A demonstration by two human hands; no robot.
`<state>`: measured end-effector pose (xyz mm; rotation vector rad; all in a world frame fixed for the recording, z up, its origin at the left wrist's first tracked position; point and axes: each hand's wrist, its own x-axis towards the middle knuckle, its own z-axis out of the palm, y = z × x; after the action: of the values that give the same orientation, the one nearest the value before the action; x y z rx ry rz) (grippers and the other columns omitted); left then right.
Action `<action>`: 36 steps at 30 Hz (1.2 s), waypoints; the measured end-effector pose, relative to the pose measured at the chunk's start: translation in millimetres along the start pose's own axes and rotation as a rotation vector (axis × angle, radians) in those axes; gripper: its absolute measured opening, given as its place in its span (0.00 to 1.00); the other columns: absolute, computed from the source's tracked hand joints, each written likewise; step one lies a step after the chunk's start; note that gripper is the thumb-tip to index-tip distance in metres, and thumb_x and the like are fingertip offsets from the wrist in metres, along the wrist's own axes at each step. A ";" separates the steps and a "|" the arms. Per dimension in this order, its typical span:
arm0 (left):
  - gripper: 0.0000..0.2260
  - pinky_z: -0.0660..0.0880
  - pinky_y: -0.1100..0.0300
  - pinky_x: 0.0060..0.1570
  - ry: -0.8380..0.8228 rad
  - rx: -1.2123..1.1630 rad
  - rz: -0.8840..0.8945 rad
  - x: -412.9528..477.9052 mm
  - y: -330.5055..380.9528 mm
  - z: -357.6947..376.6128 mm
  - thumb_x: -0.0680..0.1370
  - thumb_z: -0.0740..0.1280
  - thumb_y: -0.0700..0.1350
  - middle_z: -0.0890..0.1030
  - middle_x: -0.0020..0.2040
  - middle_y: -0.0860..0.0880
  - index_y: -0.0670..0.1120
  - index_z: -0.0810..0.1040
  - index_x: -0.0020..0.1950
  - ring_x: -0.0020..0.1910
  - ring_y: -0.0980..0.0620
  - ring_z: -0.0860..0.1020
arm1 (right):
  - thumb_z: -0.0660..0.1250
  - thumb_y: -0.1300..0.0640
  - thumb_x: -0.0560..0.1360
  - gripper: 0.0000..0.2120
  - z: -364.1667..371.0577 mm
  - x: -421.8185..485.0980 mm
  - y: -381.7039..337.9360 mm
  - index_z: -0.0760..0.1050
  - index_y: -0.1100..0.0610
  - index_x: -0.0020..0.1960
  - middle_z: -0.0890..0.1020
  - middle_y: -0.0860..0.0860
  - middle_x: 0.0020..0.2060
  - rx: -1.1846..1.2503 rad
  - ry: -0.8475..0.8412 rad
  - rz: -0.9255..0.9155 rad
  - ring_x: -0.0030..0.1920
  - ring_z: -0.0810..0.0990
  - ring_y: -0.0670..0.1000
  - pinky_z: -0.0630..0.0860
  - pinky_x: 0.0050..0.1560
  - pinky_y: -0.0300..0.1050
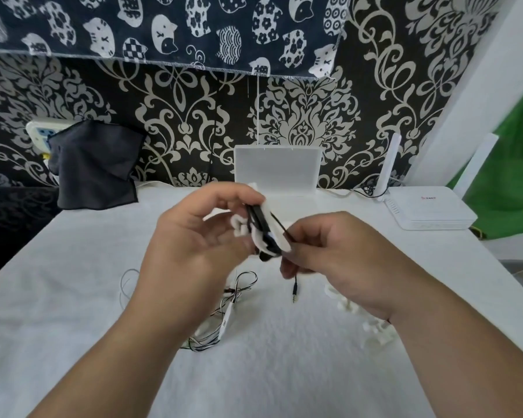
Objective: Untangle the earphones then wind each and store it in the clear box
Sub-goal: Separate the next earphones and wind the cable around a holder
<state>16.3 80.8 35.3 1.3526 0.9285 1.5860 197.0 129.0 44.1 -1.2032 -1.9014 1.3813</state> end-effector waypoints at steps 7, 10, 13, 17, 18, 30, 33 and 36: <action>0.19 0.73 0.68 0.37 0.250 0.020 -0.085 2.7 -12.7 -8.6 0.68 0.68 0.27 0.72 0.46 0.47 0.47 0.81 0.51 0.32 0.57 0.73 | 0.60 0.58 0.83 0.14 3.6 -7.3 -2.4 0.83 0.60 0.48 0.78 0.53 0.33 0.030 -0.308 0.137 0.37 0.79 0.51 0.82 0.45 0.52; 0.21 0.71 0.68 0.37 0.291 0.053 -0.109 3.5 -16.2 -10.8 0.72 0.65 0.23 0.72 0.45 0.47 0.49 0.82 0.51 0.34 0.54 0.71 | 0.65 0.59 0.81 0.09 3.6 -9.4 -6.8 0.83 0.58 0.47 0.75 0.52 0.27 0.000 -0.365 0.072 0.30 0.75 0.49 0.79 0.41 0.49; 0.23 0.69 0.69 0.34 0.304 0.122 -0.101 3.6 -18.1 -14.8 0.72 0.66 0.23 0.73 0.45 0.49 0.52 0.82 0.48 0.32 0.55 0.70 | 0.66 0.60 0.80 0.08 -2.5 -12.3 -11.5 0.84 0.58 0.47 0.75 0.52 0.27 0.078 -0.379 0.010 0.29 0.75 0.49 0.77 0.33 0.45; 0.25 0.67 0.68 0.31 0.226 0.369 -0.056 0.8 -20.5 -14.7 0.72 0.68 0.24 0.76 0.44 0.52 0.56 0.82 0.48 0.34 0.53 0.72 | 0.63 0.59 0.81 0.11 -8.4 -13.3 -12.9 0.84 0.61 0.49 0.79 0.53 0.36 0.107 -0.389 0.007 0.38 0.79 0.51 0.78 0.33 0.45; 0.25 0.68 0.69 0.33 0.207 0.439 -0.037 0.1 -21.7 -14.5 0.72 0.68 0.25 0.76 0.45 0.52 0.56 0.82 0.49 0.36 0.54 0.74 | 0.62 0.58 0.82 0.12 -8.9 -13.3 -12.9 0.84 0.60 0.49 0.79 0.52 0.36 0.082 -0.392 0.008 0.38 0.78 0.50 0.77 0.32 0.44; 0.32 0.77 0.55 0.46 -0.012 0.746 -0.014 -7.7 -27.1 -1.7 0.71 0.68 0.29 0.77 0.46 0.58 0.64 0.68 0.61 0.43 0.53 0.78 | 0.63 0.47 0.80 0.14 -9.8 -12.7 -13.2 0.85 0.51 0.45 0.67 0.48 0.27 -0.205 -0.210 -0.090 0.31 0.66 0.48 0.66 0.37 0.45; 0.32 0.77 0.48 0.49 -0.113 0.746 -0.004 -9.1 -26.9 -2.1 0.72 0.69 0.29 0.77 0.46 0.57 0.62 0.67 0.63 0.44 0.50 0.79 | 0.65 0.51 0.81 0.15 -13.7 -11.6 -17.2 0.84 0.54 0.39 0.64 0.44 0.21 -0.204 -0.034 -0.136 0.23 0.63 0.44 0.62 0.30 0.39; 0.31 0.77 0.49 0.50 -0.190 0.672 -0.048 -9.8 -26.3 -1.5 0.72 0.68 0.29 0.77 0.45 0.57 0.60 0.68 0.63 0.45 0.50 0.78 | 0.65 0.54 0.80 0.15 -13.2 -8.6 -15.8 0.83 0.52 0.37 0.69 0.45 0.22 -0.182 0.100 -0.185 0.25 0.68 0.43 0.68 0.31 0.38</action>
<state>18.9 81.7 7.3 1.8750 1.4312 1.1138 206.0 126.4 64.4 -1.1240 -2.0441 1.0528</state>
